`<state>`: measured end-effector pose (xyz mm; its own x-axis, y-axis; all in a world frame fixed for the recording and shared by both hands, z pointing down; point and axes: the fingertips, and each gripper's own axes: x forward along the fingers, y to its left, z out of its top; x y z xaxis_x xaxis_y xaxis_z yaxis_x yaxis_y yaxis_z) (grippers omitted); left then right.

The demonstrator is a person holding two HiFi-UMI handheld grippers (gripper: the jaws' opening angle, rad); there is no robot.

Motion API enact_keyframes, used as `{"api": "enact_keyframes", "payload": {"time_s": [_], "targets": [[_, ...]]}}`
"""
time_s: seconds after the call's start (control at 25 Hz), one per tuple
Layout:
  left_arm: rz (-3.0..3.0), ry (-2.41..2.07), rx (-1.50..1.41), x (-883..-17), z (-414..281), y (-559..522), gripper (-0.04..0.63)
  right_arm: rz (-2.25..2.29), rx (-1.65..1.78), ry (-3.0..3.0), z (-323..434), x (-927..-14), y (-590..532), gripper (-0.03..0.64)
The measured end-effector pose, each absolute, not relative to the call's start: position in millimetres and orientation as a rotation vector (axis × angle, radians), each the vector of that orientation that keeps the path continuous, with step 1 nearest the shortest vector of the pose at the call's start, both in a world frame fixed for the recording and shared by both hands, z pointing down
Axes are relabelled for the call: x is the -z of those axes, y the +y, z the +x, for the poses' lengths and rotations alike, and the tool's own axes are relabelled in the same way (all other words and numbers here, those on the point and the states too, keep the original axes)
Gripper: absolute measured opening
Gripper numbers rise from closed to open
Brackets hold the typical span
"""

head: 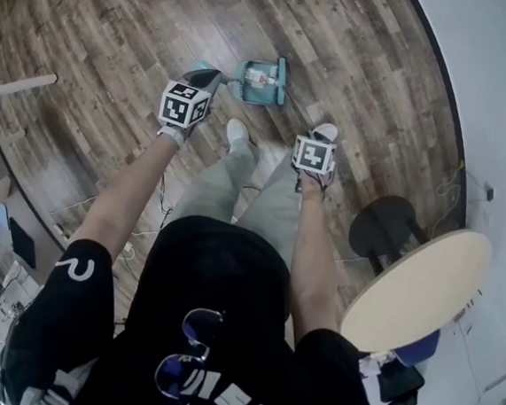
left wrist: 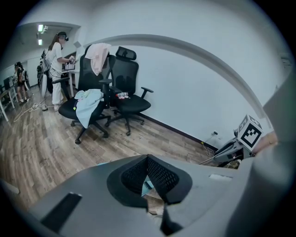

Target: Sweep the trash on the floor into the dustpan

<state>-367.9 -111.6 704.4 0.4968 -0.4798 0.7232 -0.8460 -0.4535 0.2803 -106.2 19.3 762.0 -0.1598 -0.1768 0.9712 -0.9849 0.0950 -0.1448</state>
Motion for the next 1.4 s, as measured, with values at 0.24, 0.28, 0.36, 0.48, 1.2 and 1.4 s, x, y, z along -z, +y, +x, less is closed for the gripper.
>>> {"api": "enact_keyframes", "payload": {"time_s": [0.24,0.28,0.36,0.48,1.2,1.4], "targets": [[2.144,-1.051,-0.743,-697.2,-366.1,-112.6,-0.003,1.270,-1.196,-1.473,-101.0,-752.9,23.8,0.084],[2.148,-1.049,-0.740,-695.3,-366.5,-111.8,-0.003,1.275,-1.199,-1.455,-98.4,-750.6,27.8,0.084],[2.153,-1.048,-0.731,-690.8,-367.6,-109.4,-0.003,1.296,-1.182,-1.419,-89.3,-743.9,33.8,0.084],[2.157,-1.049,-0.712,-682.9,-367.4,-105.8,-0.003,1.335,-1.164,-1.414,-77.6,-732.4,37.0,0.084],[2.171,-1.271,-0.463,-553.2,-307.0,-51.1,-0.003,1.543,-1.009,-1.639,48.2,-590.7,56.0,0.084],[2.172,-1.310,-0.437,-533.1,-251.0,-18.1,-0.003,1.550,-0.995,-1.717,95.7,-563.6,63.9,0.084]]}}
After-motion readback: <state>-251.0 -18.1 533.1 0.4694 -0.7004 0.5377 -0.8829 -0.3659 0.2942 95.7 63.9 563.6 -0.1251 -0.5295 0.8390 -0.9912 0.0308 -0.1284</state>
